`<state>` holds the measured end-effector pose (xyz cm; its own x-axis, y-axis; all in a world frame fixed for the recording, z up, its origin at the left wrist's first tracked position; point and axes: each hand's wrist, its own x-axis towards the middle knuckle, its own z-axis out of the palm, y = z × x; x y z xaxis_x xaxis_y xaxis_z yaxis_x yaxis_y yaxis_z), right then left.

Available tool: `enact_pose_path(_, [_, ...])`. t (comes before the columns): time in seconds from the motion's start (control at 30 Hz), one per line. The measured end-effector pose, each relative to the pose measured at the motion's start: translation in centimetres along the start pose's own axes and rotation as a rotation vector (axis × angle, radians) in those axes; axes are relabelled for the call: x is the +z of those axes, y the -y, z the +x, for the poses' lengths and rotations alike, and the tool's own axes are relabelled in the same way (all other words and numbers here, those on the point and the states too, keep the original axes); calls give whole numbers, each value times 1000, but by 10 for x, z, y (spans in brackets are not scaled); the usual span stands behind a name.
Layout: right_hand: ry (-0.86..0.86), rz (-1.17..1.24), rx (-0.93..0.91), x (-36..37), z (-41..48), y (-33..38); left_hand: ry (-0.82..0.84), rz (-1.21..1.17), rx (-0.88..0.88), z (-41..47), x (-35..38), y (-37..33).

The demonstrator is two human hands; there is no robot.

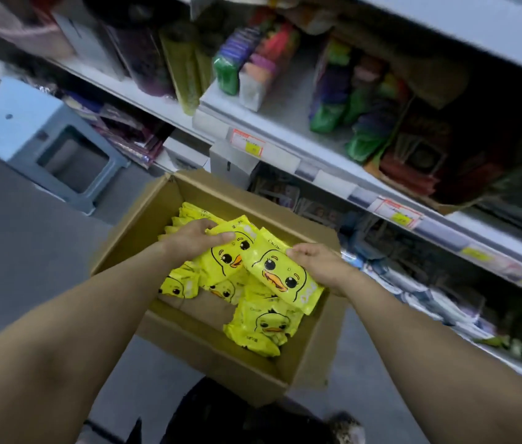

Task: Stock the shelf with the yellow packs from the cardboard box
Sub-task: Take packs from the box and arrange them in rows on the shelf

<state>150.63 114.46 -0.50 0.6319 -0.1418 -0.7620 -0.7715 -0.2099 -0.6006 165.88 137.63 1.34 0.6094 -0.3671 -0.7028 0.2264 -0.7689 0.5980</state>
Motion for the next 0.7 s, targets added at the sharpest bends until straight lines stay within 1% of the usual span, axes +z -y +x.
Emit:
enact_pose_path(0.1, [-4,126,-44,-44,-44,-23,59,-79,10,-36,37,-43])
enact_pose_path(0.13, [6,162,-42,-58,-64,-28,40,-63,12,-47,51,-57])
enact_pose_path(0.23, [34,211,-64,-99,-126,-44,53,-111,63,-77,95,-97])
enact_pose_path(0.3, [34,203,-88,-129,-159,-66,59,-86,138,-96,127,-124])
enact_pose_path(0.37, [18,142,-125,-160,-195,-85,45,-81,208,-117,157,-153])
enact_pose_path(0.43, [-22,116,-162,-193,-229,-104,40,-80,265,-135,185,-186])
enact_pose_path(0.57, [-118,175,-270,-266,-305,-127,43,-11,404,-173,226,-260])
enact_pose_path(0.7, [-240,240,-418,-337,-370,-132,110,81,505,-216,254,-344])
